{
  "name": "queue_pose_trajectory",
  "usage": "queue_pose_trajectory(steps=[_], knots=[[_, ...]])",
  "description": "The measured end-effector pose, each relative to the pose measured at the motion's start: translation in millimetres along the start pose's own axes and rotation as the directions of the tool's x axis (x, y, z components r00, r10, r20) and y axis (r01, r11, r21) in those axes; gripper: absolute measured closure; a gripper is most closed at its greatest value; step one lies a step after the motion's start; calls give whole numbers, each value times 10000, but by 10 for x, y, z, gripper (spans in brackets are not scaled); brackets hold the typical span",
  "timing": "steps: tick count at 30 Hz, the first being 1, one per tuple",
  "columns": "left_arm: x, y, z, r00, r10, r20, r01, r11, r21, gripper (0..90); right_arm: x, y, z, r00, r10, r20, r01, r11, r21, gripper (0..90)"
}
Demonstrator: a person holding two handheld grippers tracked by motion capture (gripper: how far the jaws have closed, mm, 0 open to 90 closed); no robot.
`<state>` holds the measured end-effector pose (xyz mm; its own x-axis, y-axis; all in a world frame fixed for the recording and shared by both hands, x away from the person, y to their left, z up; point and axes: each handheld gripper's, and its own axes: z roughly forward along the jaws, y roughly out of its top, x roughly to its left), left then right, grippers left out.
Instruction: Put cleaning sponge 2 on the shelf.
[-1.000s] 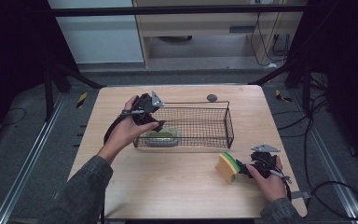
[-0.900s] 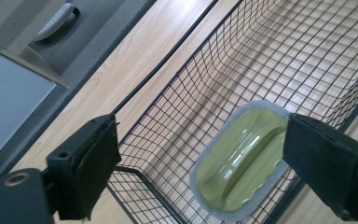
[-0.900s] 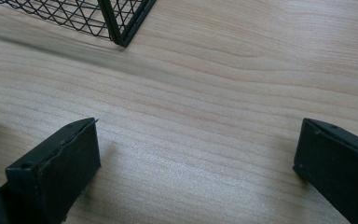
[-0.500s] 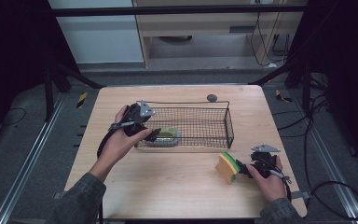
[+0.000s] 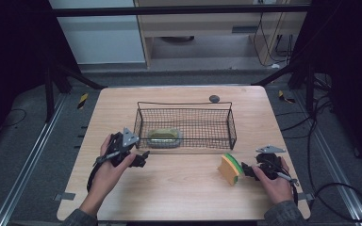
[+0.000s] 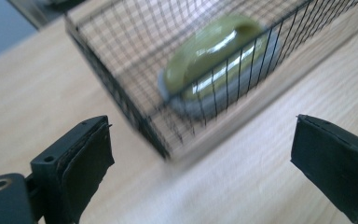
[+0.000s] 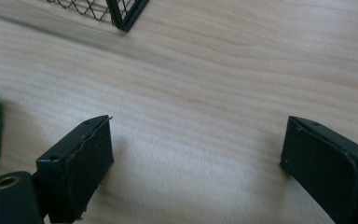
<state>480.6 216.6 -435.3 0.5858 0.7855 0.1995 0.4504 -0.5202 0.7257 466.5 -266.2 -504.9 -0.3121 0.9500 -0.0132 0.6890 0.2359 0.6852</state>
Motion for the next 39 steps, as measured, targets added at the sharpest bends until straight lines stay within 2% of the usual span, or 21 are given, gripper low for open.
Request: queue_pose_trajectory(steps=[1, 2, 4, 5, 7, 9, 11, 14, 18, 22, 25, 28, 29, 33, 39], knots=[[5, -87, 24, 9996, -295, 46, 294, 9995, 85, 47, 7, -16, -29, 10000, 56, 24, -56, 10000, 74, 110], [15, -160, 56, 9989, -427, 177, 423, 9988, 265, 51, 10, -32, -64, 10000, 88, -24, -88, 9999, 143, 113], [48, -254, 97, 9990, -399, 208, 384, 9970, 675, 52, 20, -56, -130, 9999, 109, -111, -107, 9998, 187, 126], [66, -286, 111, 9986, -523, 107, 513, 9956, 780, 52, 24, -62, -166, 9999, 28, -118, -25, 9997, 248, 136], [94, -339, 140, 9964, -832, 151, 816, 9930, 848, 54, 49, -70, -250, 9998, 12, -183, -6, 9994, 351, 161], [102, -381, 166, 9951, -964, 216, 939, 9909, 960, 54, 80, -87, -318, 9996, -47, -296, 63, 9986, 520, 176], [112, -405, 177, 9940, -1047, 312, 1009, 9894, 1047, 53, 125, -106, -370, 9987, -117, -493, 151, 9974, 707, 187], [132, -447, 232, 9892, -1403, 417, 1340, 9828, 1271, 52, 224, -94, -448, 9953, -288, -928, 378, 9946, 962, 202], [141, -478, 299, 9881, -1435, 554, 1338, 9794, 1510, 54, 350, -22, -535, 9899, -658, -1257, 813, 9892, 1221, 206], [175, -515, 326, 9864, -1503, 670, 1376, 9766, 1653, 53, 419, 44, -606, 9834, -704, -1672, 928, 9871, 1301, 204], [210, -549, 339, 9819, -1536, 1112, 1359, 9790, 1523, 54, 458, 112, -642, 9786, -851, -1873, 1116, 9845, 1354, 202], [245, -596, 361, 9846, -1481, 925, 1309, 9766, 1706, 54, 510, 188, -650, 9711, -1075, -2130, 1377, 9816, 1320, 211], [262, -611, 366, 9826, -1568, 993, 1392, 9765, 1648, 40, 528, 212, -645, 9698, -1133, -2158, 1450, 9799, 1372, 214], [308, -645, 369, 9840, -1509, 949, 1365, 9803, 1426, 32, 602, 295, -624, 9633, -1343, -2324, 1747, 9710, 1630, 216], [316, -674, 389, 9833, -1540, 972, 1421, 9827, 1191, 0, 672, 435, -622, 9600, -1543, -2338, 1989, 9632, 1810, 236]])
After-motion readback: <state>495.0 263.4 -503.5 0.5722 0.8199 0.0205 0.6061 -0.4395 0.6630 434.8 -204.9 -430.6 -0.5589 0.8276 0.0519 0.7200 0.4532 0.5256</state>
